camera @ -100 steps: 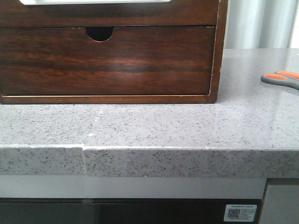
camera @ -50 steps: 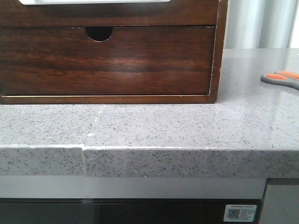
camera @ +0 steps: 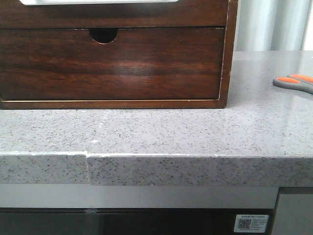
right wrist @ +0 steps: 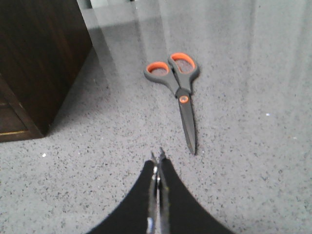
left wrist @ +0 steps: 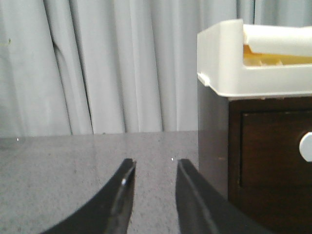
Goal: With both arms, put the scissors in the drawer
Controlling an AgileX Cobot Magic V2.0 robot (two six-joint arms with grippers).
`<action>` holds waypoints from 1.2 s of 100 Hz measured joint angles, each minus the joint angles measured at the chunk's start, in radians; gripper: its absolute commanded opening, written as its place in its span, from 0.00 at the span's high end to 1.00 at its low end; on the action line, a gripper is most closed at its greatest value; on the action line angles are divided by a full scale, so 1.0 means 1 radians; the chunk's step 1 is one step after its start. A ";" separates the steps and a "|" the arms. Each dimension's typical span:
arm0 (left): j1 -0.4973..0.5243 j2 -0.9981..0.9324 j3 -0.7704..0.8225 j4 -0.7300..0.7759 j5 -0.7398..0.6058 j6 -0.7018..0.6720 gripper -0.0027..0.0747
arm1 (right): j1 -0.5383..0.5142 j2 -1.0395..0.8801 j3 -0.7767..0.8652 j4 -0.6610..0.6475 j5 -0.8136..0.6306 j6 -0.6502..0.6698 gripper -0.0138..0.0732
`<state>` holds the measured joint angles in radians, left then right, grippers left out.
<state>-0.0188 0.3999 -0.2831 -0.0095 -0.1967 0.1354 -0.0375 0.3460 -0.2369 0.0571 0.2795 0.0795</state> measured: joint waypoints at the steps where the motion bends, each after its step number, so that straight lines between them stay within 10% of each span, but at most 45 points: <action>1: 0.000 0.009 0.000 0.010 -0.016 0.000 0.51 | 0.000 0.002 0.000 0.000 0.001 0.000 0.92; 47: -0.244 0.349 -0.116 0.743 -0.232 0.000 0.51 | 0.000 0.005 0.000 0.000 0.003 0.000 0.92; 94: -0.445 0.697 -0.412 1.132 -0.062 0.006 0.52 | 0.000 0.005 0.000 0.002 0.003 0.000 0.92; 120: -0.452 0.739 -0.442 1.183 -0.016 0.006 0.84 | 0.000 0.005 0.000 0.002 0.003 0.000 0.92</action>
<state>-0.4706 1.1389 -0.7252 1.1739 -0.2125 0.1413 -0.0375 0.3510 -0.2369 0.0591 0.2827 0.0795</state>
